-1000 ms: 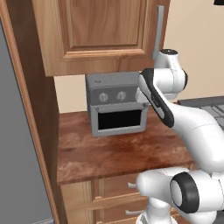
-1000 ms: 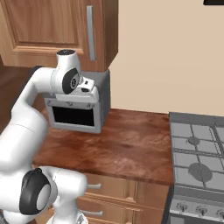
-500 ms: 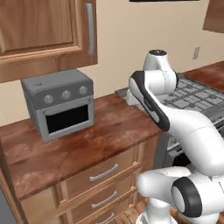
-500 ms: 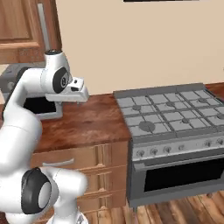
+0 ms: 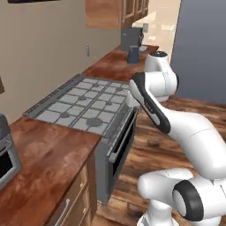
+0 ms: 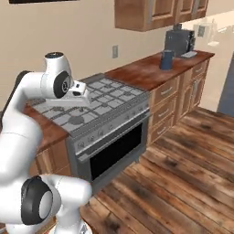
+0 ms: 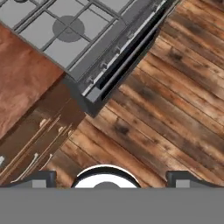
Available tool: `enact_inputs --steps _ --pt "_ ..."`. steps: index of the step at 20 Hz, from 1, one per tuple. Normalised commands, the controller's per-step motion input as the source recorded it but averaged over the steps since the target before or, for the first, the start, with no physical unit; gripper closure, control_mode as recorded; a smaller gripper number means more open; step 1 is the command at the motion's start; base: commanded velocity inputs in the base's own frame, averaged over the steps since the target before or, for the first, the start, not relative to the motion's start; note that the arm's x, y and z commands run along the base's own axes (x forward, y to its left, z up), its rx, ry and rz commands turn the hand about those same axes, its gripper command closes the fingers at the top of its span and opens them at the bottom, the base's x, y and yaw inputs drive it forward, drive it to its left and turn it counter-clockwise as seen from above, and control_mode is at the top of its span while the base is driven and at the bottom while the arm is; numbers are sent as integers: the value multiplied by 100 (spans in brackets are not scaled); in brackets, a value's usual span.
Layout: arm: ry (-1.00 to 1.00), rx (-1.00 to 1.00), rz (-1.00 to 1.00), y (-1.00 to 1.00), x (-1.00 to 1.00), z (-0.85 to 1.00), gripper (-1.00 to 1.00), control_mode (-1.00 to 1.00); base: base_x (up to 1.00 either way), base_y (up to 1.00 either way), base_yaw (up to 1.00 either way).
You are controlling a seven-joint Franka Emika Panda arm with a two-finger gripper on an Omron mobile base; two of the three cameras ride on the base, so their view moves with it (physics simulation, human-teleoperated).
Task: Navigate to the stand mixer.
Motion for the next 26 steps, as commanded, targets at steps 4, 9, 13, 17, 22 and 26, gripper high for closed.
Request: enact_inputs --steps 4,9,13,17,22,26 --pt "0 0 0 0 0 0 -100 100 0 0 -96" --pt "0 0 0 0 0 0 -100 100 0 0 -94" --pt "0 0 0 0 0 0 -100 100 0 -5 -89" --pt "0 0 0 0 0 0 -100 100 0 -27 -84" --pt "0 0 0 0 0 0 -100 100 1 -58 -73" --pt "0 0 0 0 0 0 -100 100 10 -76 -61"
